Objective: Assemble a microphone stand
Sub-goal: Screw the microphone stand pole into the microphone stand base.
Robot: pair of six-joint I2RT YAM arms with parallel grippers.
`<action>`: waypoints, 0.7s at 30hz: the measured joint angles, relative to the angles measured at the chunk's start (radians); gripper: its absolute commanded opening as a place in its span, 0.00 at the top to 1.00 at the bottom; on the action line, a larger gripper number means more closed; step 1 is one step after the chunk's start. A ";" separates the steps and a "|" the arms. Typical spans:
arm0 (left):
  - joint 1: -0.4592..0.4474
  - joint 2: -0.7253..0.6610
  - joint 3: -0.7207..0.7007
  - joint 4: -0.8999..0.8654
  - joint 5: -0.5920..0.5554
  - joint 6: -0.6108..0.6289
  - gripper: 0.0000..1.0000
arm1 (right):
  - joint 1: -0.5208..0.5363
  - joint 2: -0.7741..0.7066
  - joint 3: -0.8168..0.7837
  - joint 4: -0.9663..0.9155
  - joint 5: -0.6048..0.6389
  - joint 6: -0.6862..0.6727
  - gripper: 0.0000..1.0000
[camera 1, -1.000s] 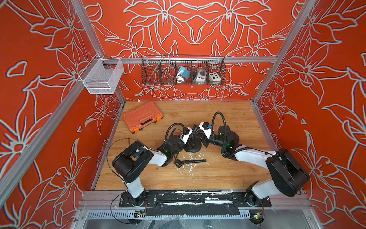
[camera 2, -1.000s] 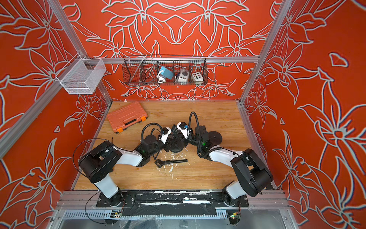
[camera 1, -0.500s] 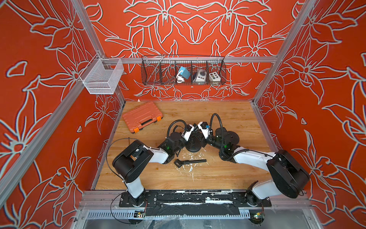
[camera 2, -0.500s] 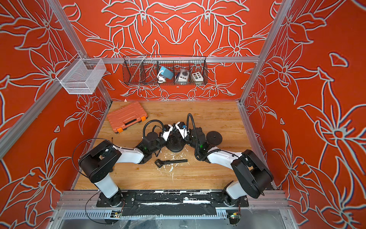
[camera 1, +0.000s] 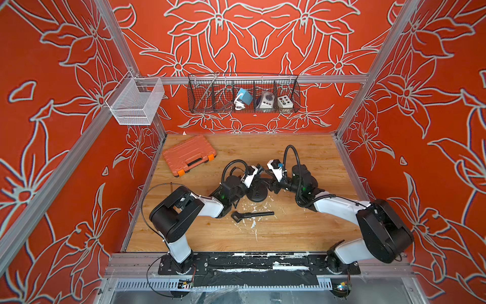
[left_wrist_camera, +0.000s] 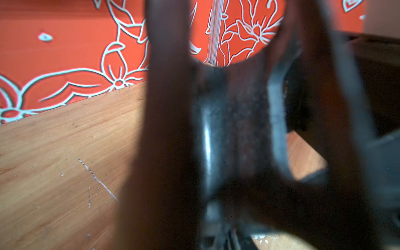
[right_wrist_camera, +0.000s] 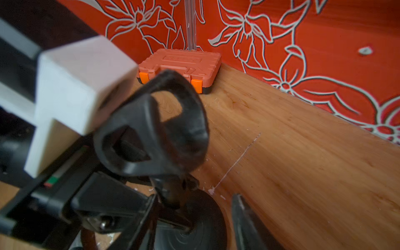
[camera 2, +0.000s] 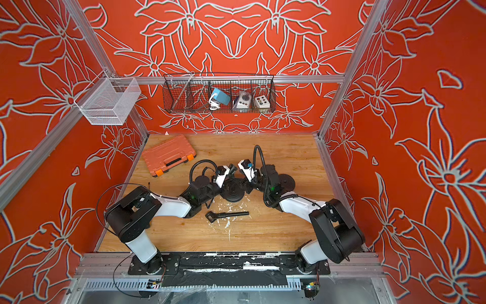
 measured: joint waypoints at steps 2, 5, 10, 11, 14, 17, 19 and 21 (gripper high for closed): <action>0.000 0.000 0.000 0.001 0.000 0.000 0.90 | -0.029 0.001 0.012 -0.058 -0.055 -0.025 0.40; 0.000 0.000 0.000 0.002 0.000 0.000 0.89 | -0.056 0.006 0.047 -0.123 -0.129 -0.066 0.40; 0.000 0.004 0.000 0.007 0.000 -0.002 0.86 | -0.070 0.019 0.119 -0.151 -0.211 -0.101 0.44; 0.000 0.006 0.000 0.011 0.000 -0.002 0.85 | -0.070 0.026 0.132 -0.149 -0.224 -0.103 0.45; 0.000 0.009 0.000 0.018 0.001 -0.005 0.83 | -0.070 0.051 0.151 -0.136 -0.259 -0.104 0.46; 0.000 0.009 0.000 0.018 0.001 -0.008 0.83 | -0.070 0.079 0.152 -0.122 -0.278 -0.102 0.47; 0.000 0.009 0.000 0.019 0.002 -0.008 0.83 | -0.070 0.098 0.152 -0.110 -0.288 -0.098 0.47; 0.000 0.009 0.000 0.018 0.008 -0.009 0.83 | -0.070 0.114 0.152 -0.093 -0.296 -0.090 0.47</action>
